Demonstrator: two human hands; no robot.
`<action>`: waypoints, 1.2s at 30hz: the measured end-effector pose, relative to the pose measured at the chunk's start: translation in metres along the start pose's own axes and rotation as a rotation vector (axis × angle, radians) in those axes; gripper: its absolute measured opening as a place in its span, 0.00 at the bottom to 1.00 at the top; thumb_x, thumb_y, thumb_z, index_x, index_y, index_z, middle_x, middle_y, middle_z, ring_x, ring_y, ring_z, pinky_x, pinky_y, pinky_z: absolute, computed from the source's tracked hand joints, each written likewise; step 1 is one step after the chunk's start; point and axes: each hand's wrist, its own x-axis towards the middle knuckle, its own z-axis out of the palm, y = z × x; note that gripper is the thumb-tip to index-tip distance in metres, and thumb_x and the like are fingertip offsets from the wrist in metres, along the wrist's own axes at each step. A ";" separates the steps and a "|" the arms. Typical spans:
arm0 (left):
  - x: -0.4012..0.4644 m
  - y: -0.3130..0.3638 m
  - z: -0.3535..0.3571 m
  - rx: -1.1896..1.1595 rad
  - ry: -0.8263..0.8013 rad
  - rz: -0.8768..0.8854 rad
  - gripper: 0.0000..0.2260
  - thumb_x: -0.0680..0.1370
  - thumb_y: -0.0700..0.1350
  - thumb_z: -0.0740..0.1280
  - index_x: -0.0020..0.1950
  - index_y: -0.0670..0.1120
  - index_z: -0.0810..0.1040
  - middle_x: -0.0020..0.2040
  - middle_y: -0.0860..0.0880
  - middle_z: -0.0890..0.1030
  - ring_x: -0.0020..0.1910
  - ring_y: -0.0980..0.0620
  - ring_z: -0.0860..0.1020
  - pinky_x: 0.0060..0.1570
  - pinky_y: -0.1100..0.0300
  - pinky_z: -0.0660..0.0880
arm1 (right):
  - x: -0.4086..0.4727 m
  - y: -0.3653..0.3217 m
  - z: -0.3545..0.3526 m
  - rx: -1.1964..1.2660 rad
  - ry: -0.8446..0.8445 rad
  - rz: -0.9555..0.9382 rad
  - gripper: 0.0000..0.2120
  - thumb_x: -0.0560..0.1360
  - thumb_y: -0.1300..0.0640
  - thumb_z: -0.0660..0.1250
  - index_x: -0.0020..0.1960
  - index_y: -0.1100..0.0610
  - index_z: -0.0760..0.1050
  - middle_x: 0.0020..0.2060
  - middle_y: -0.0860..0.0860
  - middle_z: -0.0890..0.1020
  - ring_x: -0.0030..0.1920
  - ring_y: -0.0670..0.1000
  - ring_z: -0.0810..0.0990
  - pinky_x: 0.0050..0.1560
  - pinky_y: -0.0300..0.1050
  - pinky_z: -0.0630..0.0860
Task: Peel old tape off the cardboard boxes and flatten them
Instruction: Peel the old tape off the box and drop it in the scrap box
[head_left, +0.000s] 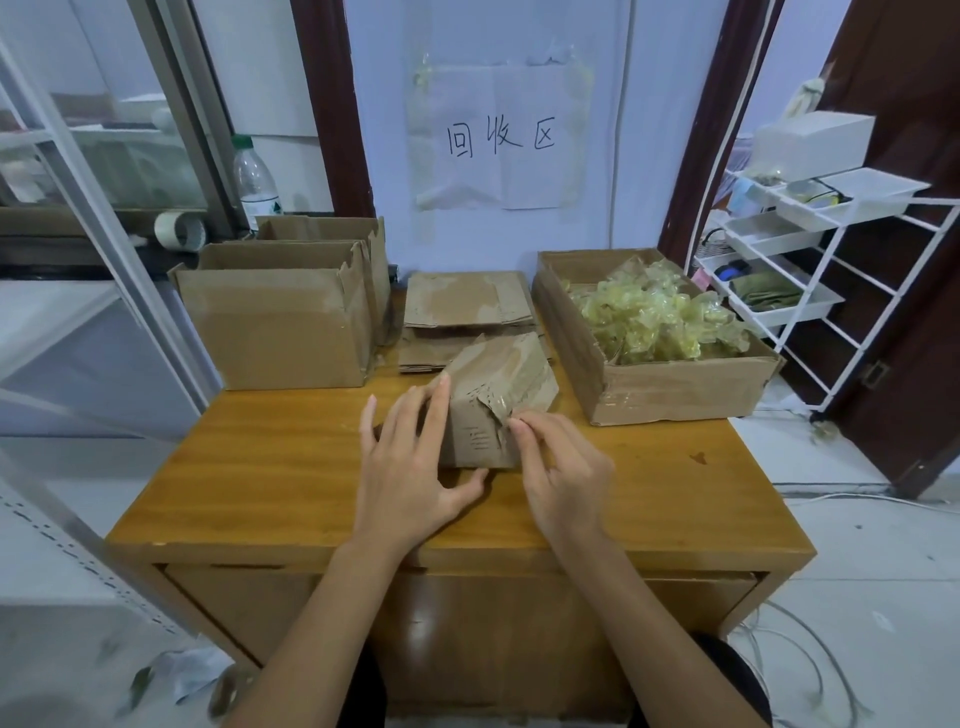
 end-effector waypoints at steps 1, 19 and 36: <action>0.001 0.000 0.000 -0.009 -0.009 -0.017 0.50 0.74 0.72 0.67 0.85 0.45 0.55 0.77 0.44 0.70 0.77 0.44 0.68 0.80 0.37 0.52 | 0.001 -0.003 0.001 -0.007 -0.002 0.004 0.08 0.83 0.57 0.70 0.53 0.61 0.86 0.47 0.50 0.88 0.44 0.44 0.85 0.39 0.39 0.81; 0.012 -0.013 -0.018 -1.085 -0.041 -0.559 0.19 0.82 0.60 0.64 0.70 0.55 0.74 0.63 0.57 0.82 0.63 0.58 0.80 0.62 0.54 0.80 | 0.035 -0.062 0.023 0.040 -0.070 0.094 0.05 0.81 0.56 0.72 0.48 0.54 0.85 0.41 0.44 0.86 0.42 0.42 0.81 0.39 0.37 0.76; 0.017 -0.014 -0.012 -1.099 0.000 -0.594 0.22 0.79 0.63 0.66 0.69 0.54 0.76 0.63 0.55 0.82 0.63 0.54 0.81 0.61 0.44 0.81 | 0.043 -0.048 0.027 0.174 -0.067 0.048 0.08 0.79 0.70 0.70 0.55 0.65 0.84 0.50 0.54 0.84 0.46 0.51 0.84 0.49 0.39 0.82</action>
